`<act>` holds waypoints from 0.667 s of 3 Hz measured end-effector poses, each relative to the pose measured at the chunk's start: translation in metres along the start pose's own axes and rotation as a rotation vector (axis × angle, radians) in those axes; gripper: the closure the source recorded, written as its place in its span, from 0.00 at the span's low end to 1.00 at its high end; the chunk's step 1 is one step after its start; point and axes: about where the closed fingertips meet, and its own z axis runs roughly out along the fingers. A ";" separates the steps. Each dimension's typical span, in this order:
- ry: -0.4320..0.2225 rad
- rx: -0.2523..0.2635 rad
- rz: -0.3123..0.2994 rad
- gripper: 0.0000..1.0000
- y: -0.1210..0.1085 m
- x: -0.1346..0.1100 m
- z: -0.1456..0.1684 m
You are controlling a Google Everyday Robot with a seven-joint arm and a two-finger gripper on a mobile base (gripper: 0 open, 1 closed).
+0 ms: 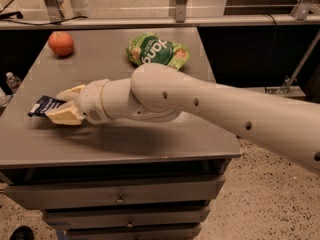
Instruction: Pick rxbar blueberry
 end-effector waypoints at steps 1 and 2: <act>-0.055 -0.018 -0.007 1.00 -0.025 -0.014 -0.022; -0.158 -0.041 -0.001 1.00 -0.045 -0.042 -0.058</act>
Offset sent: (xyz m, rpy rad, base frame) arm 0.0547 -0.0754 0.0617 0.2063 -0.0257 0.0549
